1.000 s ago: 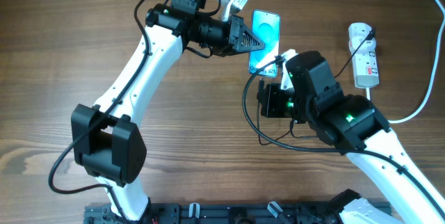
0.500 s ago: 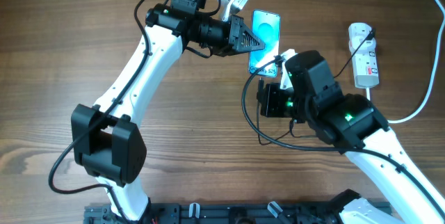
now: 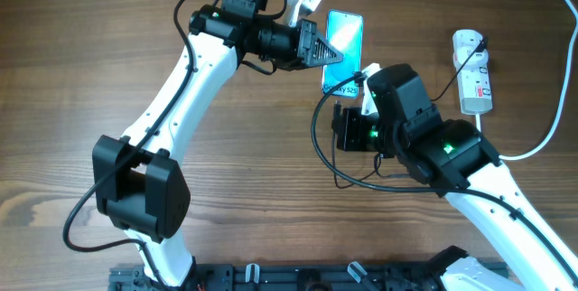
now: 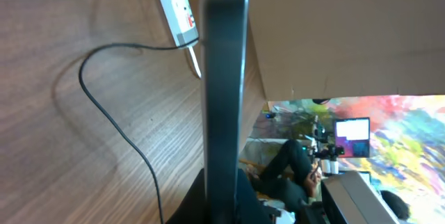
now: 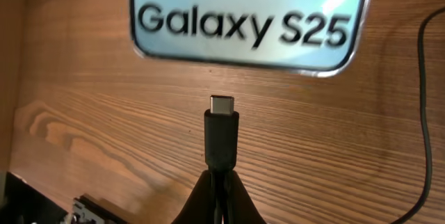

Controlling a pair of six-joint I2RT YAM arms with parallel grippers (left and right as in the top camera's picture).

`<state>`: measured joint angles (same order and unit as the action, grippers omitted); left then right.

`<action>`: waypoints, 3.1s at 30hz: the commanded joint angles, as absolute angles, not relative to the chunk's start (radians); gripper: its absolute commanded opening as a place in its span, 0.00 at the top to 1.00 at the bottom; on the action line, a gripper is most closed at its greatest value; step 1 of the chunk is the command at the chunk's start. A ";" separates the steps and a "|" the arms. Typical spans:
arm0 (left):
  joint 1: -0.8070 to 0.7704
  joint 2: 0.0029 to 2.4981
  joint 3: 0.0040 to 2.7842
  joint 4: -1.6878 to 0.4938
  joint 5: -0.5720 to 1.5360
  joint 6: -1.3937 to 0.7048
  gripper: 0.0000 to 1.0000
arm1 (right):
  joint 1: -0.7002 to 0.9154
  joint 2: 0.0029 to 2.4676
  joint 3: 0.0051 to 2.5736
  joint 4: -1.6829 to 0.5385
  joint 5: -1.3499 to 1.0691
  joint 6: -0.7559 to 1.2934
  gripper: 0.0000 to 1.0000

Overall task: Plug charger to phone and switch on socket
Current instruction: 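Align the USB-C connector under the phone's charging port, then push the USB-C connector up into the phone's port with the right gripper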

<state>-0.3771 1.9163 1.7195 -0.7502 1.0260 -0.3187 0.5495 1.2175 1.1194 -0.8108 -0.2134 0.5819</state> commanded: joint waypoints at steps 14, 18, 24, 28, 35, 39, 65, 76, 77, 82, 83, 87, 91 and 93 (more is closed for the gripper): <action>-0.271 1.885 1.722 -0.732 1.291 -0.284 0.96 | 0.545 1.219 1.203 -0.767 -0.289 0.512 0.96; -0.270 1.885 1.722 -0.733 1.290 -0.239 0.96 | 0.545 1.221 1.231 -0.783 -0.285 0.519 0.95; -0.270 1.885 1.722 -0.732 1.256 -0.239 0.96 | 0.545 1.260 1.231 -0.805 -0.282 0.523 0.95; -0.270 1.885 1.722 -0.739 1.170 -0.243 0.96 | 0.547 1.301 1.231 -0.802 -0.282 0.523 0.95; -0.278 1.885 1.722 -0.774 1.098 -0.242 0.96 | 0.546 1.306 1.231 -0.797 -0.237 0.523 0.95; -0.290 1.885 1.722 -0.774 1.098 -0.241 0.96 | 0.546 1.320 1.231 -0.803 -0.236 0.506 0.95; -0.408 1.885 1.722 -0.653 1.079 -0.321 0.96 | 0.546 1.201 1.243 -0.974 -0.168 0.534 0.95; -0.408 1.885 1.722 -0.650 1.153 -0.329 0.96 | 0.546 1.244 1.243 -0.955 -0.101 0.605 0.95; -0.408 1.885 1.722 -0.650 1.171 -0.329 0.96 | 0.546 1.253 1.243 -0.951 -0.103 0.605 0.95; -0.406 1.885 1.722 -0.654 1.169 -0.320 0.96 | 0.546 1.253 1.243 -0.940 -0.105 0.606 0.95; -0.404 1.885 1.722 -0.654 1.169 -0.318 0.96 | 0.546 1.253 1.243 -0.937 -0.105 0.606 0.95; -0.395 1.885 1.722 -0.654 1.166 -0.310 0.96 | 0.546 1.253 1.243 -0.937 -0.105 0.604 0.95; -0.395 1.885 1.722 -0.658 1.151 -0.292 0.96 | 0.546 1.253 1.243 -0.937 -0.104 0.602 0.95; -0.395 1.885 1.722 -0.658 1.151 -0.292 0.96 | 0.546 1.253 1.243 -0.935 -0.103 0.601 0.95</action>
<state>-0.3992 1.9163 1.7191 -0.6586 1.1233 -0.3187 0.5488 1.2465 1.2186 -0.9421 -0.1253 0.5980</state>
